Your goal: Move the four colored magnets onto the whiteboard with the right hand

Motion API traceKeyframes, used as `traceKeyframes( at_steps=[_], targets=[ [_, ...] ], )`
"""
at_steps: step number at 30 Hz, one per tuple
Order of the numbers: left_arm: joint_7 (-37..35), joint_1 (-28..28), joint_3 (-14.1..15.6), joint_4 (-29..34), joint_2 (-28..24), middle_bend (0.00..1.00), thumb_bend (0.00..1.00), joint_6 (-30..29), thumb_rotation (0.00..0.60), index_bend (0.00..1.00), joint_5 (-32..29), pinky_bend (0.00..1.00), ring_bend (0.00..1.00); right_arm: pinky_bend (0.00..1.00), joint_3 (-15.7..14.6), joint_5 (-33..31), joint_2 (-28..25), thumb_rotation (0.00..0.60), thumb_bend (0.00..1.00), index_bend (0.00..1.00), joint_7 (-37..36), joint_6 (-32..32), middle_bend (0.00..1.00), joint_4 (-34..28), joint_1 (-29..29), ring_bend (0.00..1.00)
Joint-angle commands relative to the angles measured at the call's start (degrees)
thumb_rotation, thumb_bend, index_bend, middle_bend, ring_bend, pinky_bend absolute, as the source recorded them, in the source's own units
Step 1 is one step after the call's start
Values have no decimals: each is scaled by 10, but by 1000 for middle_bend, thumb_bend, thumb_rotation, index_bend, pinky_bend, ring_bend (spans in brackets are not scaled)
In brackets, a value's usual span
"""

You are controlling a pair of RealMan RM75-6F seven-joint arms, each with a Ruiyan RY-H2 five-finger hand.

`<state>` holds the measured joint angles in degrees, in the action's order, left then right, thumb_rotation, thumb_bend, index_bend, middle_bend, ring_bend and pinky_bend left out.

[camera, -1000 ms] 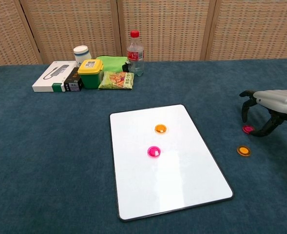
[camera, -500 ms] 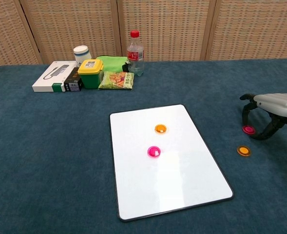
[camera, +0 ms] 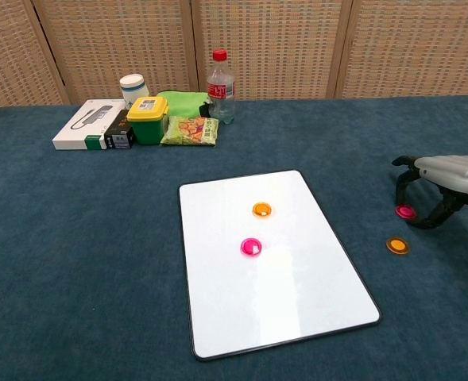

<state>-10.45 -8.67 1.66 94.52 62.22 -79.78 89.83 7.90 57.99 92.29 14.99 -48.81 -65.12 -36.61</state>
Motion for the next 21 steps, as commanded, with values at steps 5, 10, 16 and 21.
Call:
traceKeyframes(
  at_steps=[5,10,16,21],
  targets=[
    [2,0,0,0,0,0,0,0,600,0,0,0,0,0,5,2,-1,600,355,596,-7,6,29,-1,0,0],
    [1,0,0,0,0,0,0,0,600,0,0,0,0,0,9,8,-3,600,355,606,-14,3,37,-8,1,0],
    [0,0,0,0,0,0,0,0,600,0,1,0,0,0,14,17,-12,600,359,606,-15,-6,45,-27,0,0],
    [-1,0,1,0,-1,0,0,1,600,0,2,0,0,0,21,24,-22,600,357,607,-6,-11,46,-63,-7,0]
  ],
)
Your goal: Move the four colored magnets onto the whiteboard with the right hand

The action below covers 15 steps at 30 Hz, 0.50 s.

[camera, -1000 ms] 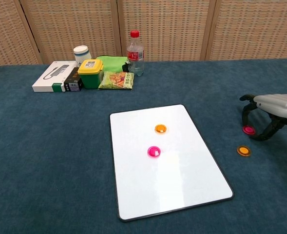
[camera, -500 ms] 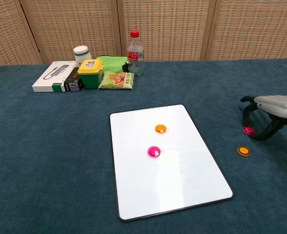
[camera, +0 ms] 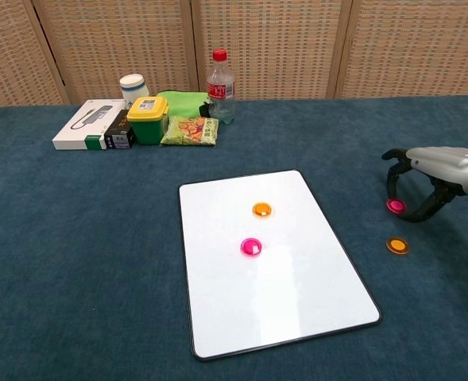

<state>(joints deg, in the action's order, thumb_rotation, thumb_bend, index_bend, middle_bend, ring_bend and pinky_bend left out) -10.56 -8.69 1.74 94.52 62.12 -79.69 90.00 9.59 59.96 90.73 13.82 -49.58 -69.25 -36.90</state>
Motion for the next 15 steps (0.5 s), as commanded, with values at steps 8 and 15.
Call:
traceKeyframes(
  at_steps=[8,15],
  targets=[
    [-3,0,1,-1,-1,0,0,0,600,0,3,0,0,0,-14,22,-22,600,354,607,49,-22,46,-125,-6,0],
    [-4,-1,2,-2,-1,0,0,1,600,0,4,0,0,0,-26,25,-5,600,358,607,89,-37,46,-166,-10,0]
  ],
)
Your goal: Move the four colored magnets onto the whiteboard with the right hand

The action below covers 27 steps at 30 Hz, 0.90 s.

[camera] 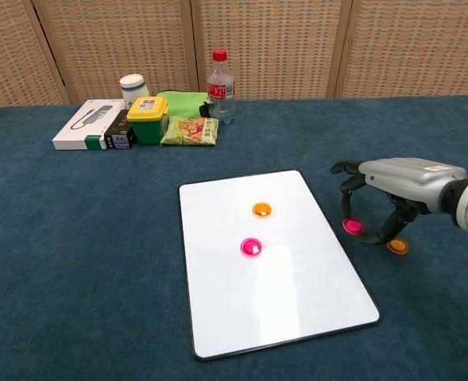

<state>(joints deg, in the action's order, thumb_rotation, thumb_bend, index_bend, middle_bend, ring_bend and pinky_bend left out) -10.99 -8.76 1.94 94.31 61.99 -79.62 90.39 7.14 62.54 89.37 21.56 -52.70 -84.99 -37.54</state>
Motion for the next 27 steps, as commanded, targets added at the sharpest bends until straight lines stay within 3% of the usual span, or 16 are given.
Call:
traceKeyframes(
  at_steps=[1,12,14,16,19,27],
  targets=[
    [0,0,0,0,0,0,0,1,600,0,0,0,0,0,-1,-4,12,600,359,607,17,-6,46,-11,-5,0],
    [0,-1,1,1,-2,0,0,2,600,0,0,0,0,0,11,-61,61,600,357,607,75,-8,48,0,-29,0],
    [-1,-1,1,0,-2,0,0,2,600,0,0,0,0,0,13,-73,71,600,350,561,88,-10,48,8,-34,0],
    [-3,-1,1,0,-2,0,0,2,600,0,0,0,0,0,14,-84,75,600,339,413,96,-11,45,10,-37,0],
    [-5,-1,1,0,-2,0,0,2,600,0,1,0,0,0,17,-93,74,600,336,278,99,-14,43,5,-39,0],
    [-7,-1,1,-1,-2,0,0,1,600,0,2,0,0,0,29,-83,48,600,329,272,78,-40,43,-25,-30,0]
  ],
)
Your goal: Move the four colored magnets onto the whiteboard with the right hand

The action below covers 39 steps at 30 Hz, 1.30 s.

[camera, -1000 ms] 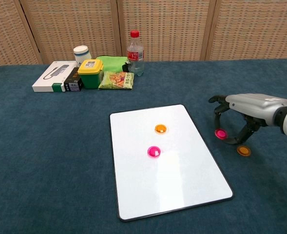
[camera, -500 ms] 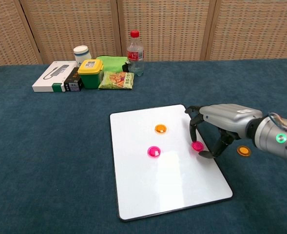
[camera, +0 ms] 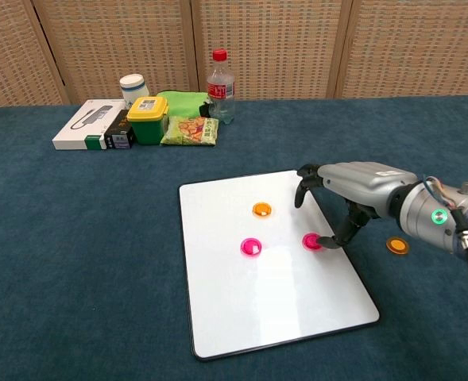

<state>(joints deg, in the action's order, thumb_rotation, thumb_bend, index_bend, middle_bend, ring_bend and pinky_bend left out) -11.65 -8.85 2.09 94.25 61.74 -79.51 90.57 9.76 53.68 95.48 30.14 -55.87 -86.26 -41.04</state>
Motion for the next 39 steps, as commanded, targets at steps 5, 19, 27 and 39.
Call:
traceKeyframes(
  at_steps=[5,19,27,39],
  targets=[
    [0,0,0,0,0,0,0,-1,600,0,0,0,0,0,-3,20,-52,600,332,272,-20,-28,43,-39,22,0],
    [4,1,0,-1,2,0,0,-4,600,0,2,0,0,0,-66,70,-100,600,337,383,-86,-48,44,-23,88,0],
    [6,2,0,-1,4,0,0,-6,600,0,2,0,0,0,-75,97,-80,600,337,390,-93,-54,44,1,100,0],
    [4,2,0,-1,3,0,0,-6,600,0,1,0,0,0,-70,108,-52,600,337,395,-97,-50,45,46,107,0]
  ],
)
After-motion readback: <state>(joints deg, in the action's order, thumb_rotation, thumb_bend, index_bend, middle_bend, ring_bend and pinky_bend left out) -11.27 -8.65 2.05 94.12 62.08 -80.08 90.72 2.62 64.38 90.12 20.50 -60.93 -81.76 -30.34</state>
